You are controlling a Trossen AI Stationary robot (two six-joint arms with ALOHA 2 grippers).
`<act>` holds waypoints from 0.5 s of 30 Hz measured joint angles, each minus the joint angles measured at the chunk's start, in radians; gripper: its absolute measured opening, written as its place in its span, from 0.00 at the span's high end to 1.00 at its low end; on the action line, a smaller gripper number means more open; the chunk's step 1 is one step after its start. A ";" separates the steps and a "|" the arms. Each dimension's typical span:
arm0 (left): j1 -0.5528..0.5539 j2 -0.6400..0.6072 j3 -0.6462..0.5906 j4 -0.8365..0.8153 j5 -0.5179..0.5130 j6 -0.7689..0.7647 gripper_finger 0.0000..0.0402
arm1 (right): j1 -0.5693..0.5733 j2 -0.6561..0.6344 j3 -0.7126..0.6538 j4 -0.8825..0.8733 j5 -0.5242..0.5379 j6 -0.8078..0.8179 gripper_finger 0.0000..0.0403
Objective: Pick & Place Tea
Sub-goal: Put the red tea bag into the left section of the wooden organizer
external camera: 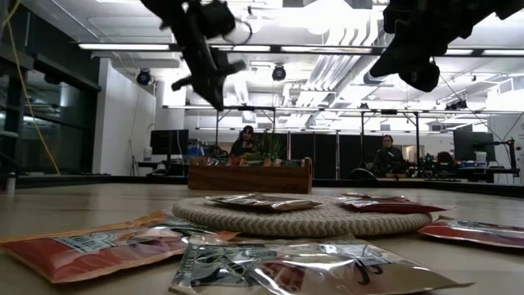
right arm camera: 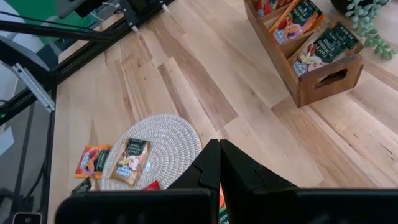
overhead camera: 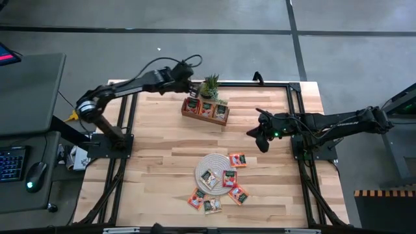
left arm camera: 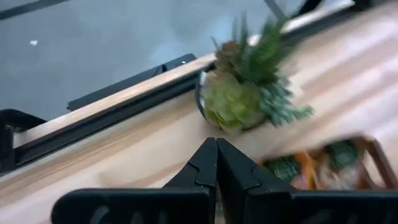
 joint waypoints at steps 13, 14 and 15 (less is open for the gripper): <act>-0.257 -0.198 -0.003 -0.121 0.058 -0.021 1.00 | 0.000 0.000 0.000 -0.044 -0.066 -0.052 1.00; -0.289 -0.198 -0.002 -0.126 0.060 -0.044 1.00 | 0.000 0.000 0.000 -0.049 -0.070 -0.045 1.00; -0.317 -0.198 -0.002 -0.135 0.066 -0.065 1.00 | 0.000 0.000 0.000 -0.053 -0.072 -0.032 1.00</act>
